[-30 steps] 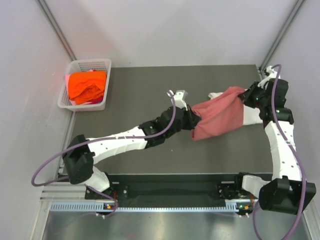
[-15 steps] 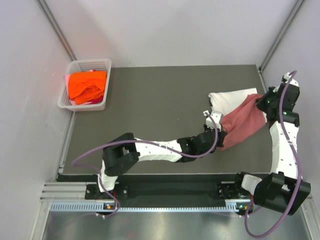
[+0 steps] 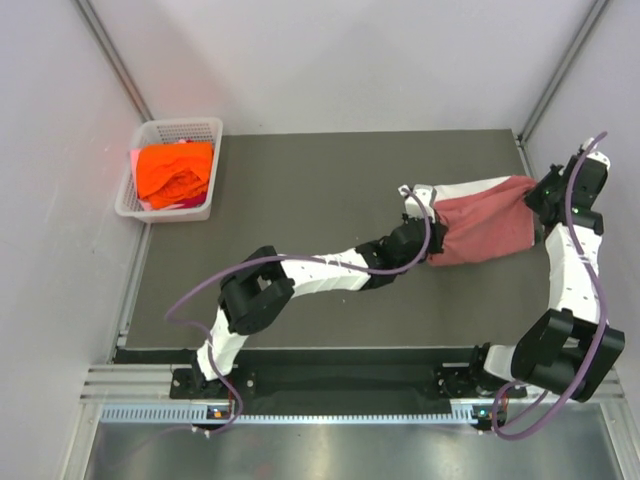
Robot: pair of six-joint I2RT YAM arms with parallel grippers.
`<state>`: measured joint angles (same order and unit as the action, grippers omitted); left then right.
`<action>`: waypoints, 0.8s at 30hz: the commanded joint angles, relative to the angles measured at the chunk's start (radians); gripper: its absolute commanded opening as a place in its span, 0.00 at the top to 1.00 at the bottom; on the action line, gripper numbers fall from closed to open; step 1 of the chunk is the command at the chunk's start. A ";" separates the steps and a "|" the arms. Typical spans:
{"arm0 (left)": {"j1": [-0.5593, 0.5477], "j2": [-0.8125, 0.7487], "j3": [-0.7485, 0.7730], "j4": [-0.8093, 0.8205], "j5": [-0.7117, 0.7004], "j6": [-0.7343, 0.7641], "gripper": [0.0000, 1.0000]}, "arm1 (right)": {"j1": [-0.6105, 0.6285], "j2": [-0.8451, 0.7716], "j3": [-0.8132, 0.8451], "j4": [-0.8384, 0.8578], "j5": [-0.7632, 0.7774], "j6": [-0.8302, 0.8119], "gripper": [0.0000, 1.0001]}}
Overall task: Fold and stack the t-shirts
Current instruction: Neatly place the folded tshirt to the corner
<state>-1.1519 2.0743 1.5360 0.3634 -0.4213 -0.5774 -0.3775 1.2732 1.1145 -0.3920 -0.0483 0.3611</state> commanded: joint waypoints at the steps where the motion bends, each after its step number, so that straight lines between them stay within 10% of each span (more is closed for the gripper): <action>1: 0.046 0.027 0.059 0.051 0.059 -0.042 1.00 | -0.023 -0.024 0.068 0.087 0.022 0.018 1.00; 24: 0.136 0.182 0.263 -0.023 0.182 -0.139 1.00 | -0.081 0.132 0.111 0.157 -0.050 0.045 1.00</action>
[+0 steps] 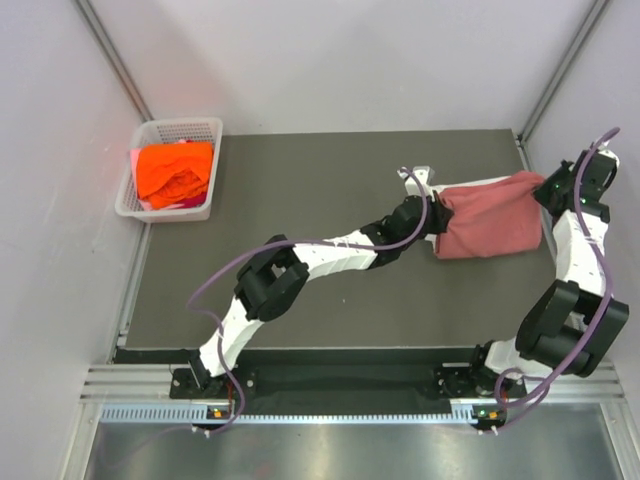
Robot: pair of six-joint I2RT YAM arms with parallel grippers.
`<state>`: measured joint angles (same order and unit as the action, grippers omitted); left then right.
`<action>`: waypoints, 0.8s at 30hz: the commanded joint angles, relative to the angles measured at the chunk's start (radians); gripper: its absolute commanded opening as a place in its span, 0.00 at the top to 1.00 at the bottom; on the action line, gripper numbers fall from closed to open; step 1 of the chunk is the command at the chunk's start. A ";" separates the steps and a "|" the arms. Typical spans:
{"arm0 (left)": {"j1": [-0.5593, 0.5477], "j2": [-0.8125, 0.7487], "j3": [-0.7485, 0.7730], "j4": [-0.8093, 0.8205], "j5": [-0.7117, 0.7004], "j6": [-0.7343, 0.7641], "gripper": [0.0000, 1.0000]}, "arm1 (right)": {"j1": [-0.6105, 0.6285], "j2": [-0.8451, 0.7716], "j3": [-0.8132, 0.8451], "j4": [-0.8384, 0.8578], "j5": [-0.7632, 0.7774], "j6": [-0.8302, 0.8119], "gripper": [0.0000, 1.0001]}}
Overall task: Fold and stack the t-shirts
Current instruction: Neatly place the folded tshirt to the corner
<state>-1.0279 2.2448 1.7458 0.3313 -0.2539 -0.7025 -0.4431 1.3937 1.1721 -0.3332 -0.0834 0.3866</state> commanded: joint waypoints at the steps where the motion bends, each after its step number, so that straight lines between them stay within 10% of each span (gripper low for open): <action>1: 0.014 0.016 0.060 0.006 0.015 -0.017 1.00 | -0.016 0.019 0.057 0.105 -0.016 0.023 1.00; 10: 0.118 0.150 0.153 0.064 0.093 -0.057 1.00 | -0.017 0.224 0.118 0.264 -0.102 0.078 1.00; 13: 0.153 0.264 0.291 0.010 0.143 -0.046 0.90 | -0.019 0.345 0.167 0.394 -0.124 0.093 0.86; 14: 0.163 0.323 0.381 -0.021 0.149 -0.046 0.69 | -0.020 0.387 0.197 0.411 -0.171 0.107 0.54; 16: 0.186 0.358 0.455 -0.072 0.148 -0.048 0.45 | -0.020 0.526 0.350 0.343 -0.223 0.123 0.26; 17: 0.192 0.360 0.487 -0.115 0.142 -0.046 0.13 | -0.019 0.557 0.383 0.330 -0.246 0.120 0.18; 24: 0.216 0.028 0.214 -0.172 0.108 0.073 0.03 | 0.000 0.329 0.163 0.387 -0.219 0.103 0.11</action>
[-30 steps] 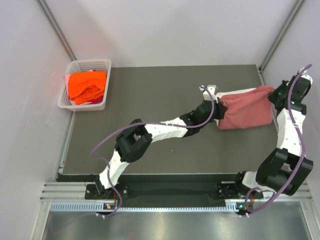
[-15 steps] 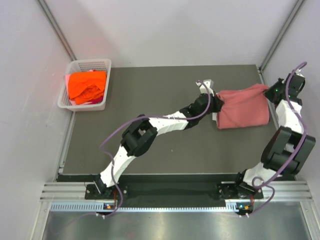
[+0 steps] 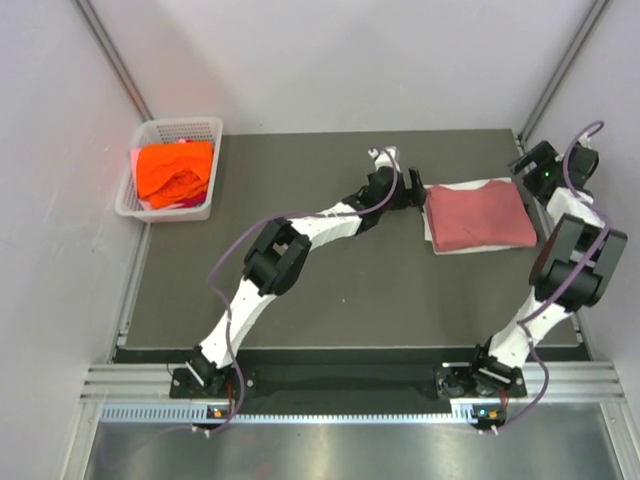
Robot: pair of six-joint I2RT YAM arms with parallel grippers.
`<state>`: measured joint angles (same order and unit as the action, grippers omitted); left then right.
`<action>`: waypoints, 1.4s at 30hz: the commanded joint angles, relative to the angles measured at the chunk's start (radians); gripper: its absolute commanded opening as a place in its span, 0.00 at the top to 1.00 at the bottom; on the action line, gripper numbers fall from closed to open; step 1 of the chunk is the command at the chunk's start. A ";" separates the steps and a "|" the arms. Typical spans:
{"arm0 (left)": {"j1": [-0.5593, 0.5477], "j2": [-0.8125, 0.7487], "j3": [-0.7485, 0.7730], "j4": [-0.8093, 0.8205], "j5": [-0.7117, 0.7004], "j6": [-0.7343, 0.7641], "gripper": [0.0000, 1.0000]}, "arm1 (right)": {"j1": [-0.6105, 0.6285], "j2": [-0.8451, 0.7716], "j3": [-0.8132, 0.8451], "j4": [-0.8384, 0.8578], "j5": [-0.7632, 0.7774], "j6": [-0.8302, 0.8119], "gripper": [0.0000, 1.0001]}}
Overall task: Fold and stack the t-shirts
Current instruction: Neatly place the folded tshirt to the corner, then reset both grippers
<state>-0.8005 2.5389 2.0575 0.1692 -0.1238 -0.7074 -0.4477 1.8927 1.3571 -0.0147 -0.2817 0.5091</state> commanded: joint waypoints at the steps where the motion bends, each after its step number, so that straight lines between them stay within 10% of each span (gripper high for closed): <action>1: -0.005 -0.322 -0.141 -0.031 -0.049 0.097 0.03 | 0.015 -0.196 -0.039 0.044 -0.022 -0.032 0.11; 15: 0.222 -1.173 -1.008 -0.221 -0.111 0.069 0.01 | 0.101 -0.733 -0.380 -0.019 -0.071 -0.162 0.09; 25: 0.250 -1.514 -1.445 -0.192 -0.284 0.068 0.02 | 0.429 -1.024 -0.714 0.070 0.157 -0.244 0.11; 42: 0.250 -1.899 -1.775 -0.137 -0.424 0.209 0.02 | 0.564 -1.304 -1.151 0.295 0.388 -0.259 0.00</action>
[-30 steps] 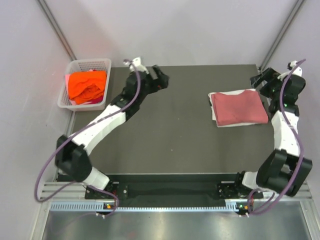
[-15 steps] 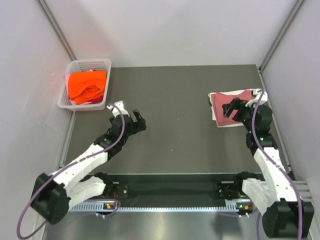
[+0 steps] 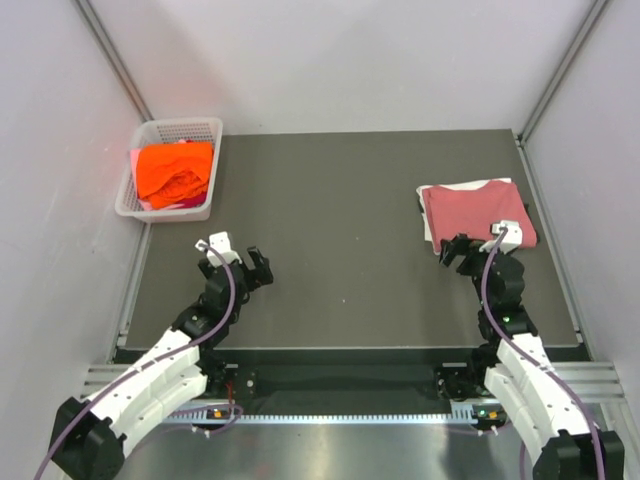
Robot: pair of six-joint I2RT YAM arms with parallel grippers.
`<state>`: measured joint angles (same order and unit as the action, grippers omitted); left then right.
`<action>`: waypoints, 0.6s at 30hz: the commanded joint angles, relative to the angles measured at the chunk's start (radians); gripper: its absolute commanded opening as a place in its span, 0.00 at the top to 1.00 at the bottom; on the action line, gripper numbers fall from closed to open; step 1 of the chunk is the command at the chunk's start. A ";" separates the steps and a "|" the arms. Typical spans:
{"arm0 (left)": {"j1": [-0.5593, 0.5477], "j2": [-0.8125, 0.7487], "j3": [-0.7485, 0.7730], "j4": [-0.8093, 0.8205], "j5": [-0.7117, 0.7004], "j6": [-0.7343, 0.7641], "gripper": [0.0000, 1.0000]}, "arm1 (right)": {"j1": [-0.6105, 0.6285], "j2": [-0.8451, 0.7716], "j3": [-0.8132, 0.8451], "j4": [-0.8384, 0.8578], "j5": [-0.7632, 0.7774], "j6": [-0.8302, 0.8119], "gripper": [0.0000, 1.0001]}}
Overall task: Fold and stack the t-shirts
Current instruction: Reset both grippers
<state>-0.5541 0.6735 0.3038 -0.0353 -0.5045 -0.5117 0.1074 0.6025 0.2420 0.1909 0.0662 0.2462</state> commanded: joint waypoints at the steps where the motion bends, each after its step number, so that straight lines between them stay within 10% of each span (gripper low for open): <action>1: 0.003 -0.047 -0.029 0.071 -0.048 0.009 0.02 | 0.011 -0.018 -0.052 0.113 0.024 0.004 0.00; 18: 0.003 -0.074 -0.045 0.052 -0.057 -0.028 0.04 | 0.009 -0.053 -0.076 0.130 -0.052 0.016 0.00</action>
<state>-0.5541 0.6109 0.2691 -0.0257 -0.5476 -0.5293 0.1074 0.5659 0.1616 0.2615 0.0341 0.2626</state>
